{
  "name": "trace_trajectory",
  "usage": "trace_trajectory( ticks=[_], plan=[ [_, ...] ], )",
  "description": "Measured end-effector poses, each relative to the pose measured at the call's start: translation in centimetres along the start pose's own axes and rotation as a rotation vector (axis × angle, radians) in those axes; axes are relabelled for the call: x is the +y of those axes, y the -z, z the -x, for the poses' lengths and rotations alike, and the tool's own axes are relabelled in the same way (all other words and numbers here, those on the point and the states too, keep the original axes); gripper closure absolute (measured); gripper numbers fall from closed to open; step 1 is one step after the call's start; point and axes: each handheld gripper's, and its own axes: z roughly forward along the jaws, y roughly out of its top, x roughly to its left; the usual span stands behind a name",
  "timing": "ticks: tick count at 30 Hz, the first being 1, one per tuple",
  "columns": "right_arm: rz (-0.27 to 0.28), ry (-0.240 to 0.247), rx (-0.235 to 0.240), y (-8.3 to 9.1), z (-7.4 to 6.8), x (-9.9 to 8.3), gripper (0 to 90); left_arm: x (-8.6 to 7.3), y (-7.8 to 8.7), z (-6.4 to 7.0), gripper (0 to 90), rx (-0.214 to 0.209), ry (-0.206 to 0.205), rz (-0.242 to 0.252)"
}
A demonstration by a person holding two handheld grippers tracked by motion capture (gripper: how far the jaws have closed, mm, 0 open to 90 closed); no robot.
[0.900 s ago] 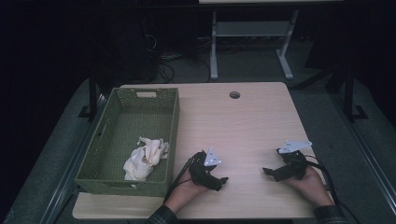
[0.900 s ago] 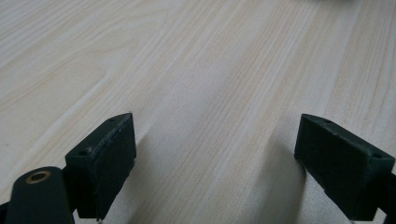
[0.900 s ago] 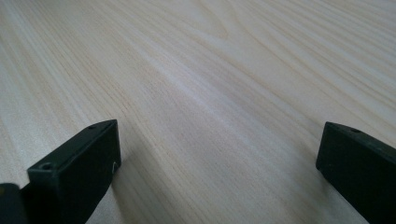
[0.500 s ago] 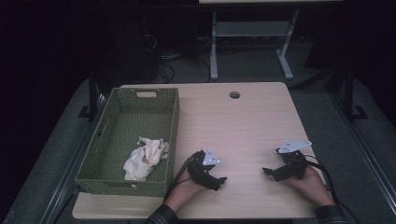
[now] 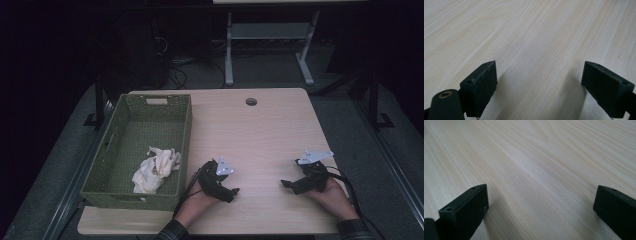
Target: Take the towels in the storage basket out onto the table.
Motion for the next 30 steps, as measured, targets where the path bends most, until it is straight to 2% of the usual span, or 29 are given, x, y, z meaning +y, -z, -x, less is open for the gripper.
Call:
trace_trajectory(
  ticks=[9,15,18,30],
  plan=[
    [-0.001,0.006,0.001,0.0,0.0,0.0,0.0,0.7,1.1,-0.3,12.5,0.011,0.037,0.036],
    [0.004,0.011,0.005,0.0,-0.1,0.0,0.0,1.4,1.6,0.0,12.5,0.012,0.019,0.040],
    [0.004,0.013,0.006,0.0,-0.1,0.0,0.0,1.6,1.9,-0.1,12.8,0.005,0.034,0.051],
    [0.004,0.018,0.007,0.0,-0.1,-0.1,0.0,2.1,2.6,-0.3,12.8,0.023,0.038,0.053]
  ],
)
